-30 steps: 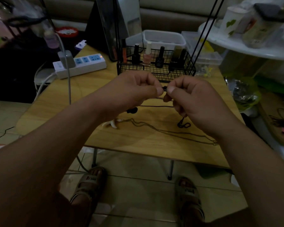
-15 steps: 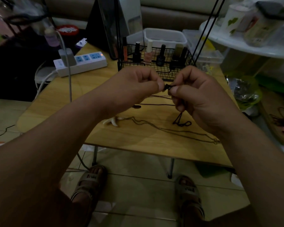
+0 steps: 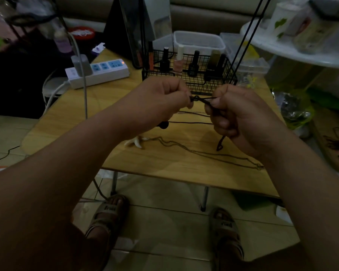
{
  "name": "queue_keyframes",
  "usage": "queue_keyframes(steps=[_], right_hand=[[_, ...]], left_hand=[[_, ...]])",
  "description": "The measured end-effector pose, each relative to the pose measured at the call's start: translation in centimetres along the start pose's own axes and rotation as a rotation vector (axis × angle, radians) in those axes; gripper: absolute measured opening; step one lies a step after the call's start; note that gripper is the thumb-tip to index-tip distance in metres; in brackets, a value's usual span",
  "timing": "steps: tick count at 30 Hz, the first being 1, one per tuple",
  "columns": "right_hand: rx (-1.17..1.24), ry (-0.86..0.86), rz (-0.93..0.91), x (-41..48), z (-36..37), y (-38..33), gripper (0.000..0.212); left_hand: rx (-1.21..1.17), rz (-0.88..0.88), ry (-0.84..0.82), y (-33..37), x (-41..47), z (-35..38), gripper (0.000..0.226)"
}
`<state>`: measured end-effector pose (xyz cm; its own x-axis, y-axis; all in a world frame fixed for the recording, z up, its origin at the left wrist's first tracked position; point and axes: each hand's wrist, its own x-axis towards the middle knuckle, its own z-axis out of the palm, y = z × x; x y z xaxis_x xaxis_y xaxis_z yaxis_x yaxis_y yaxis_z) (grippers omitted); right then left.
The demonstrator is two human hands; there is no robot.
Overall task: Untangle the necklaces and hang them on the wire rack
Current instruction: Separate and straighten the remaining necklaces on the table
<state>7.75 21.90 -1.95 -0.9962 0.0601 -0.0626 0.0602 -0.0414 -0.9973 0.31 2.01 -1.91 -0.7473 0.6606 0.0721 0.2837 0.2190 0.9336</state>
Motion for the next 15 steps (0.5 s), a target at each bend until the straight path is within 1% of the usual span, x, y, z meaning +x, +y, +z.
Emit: queue_keyframes(steps=[3,5,8,11,15], right_hand=[[-0.058,0.027,0.037,0.1,0.1,0.0,0.02],[-0.102,0.029,0.042,0.1,0.0,-0.1,0.017],[-0.157,-0.016,0.025,-0.1,-0.4,-0.1,0.012],[-0.153,-0.025,0.013,-0.3,-0.8,-0.2,0.014],[-0.122,0.047,-0.015,-0.3,-1.0,-0.5,0.019]], left_hand=[[-0.037,-0.004,-0.004,-0.1,0.0,0.0,0.012],[-0.051,0.006,-0.011,-0.2,-0.1,-0.1,0.011],[-0.084,0.022,-0.009,-0.1,-0.1,-0.3,0.011],[-0.106,0.018,0.016,-0.1,0.0,-0.9,0.01],[-0.149,0.016,0.038,-0.4,0.1,-1.4,0.012]])
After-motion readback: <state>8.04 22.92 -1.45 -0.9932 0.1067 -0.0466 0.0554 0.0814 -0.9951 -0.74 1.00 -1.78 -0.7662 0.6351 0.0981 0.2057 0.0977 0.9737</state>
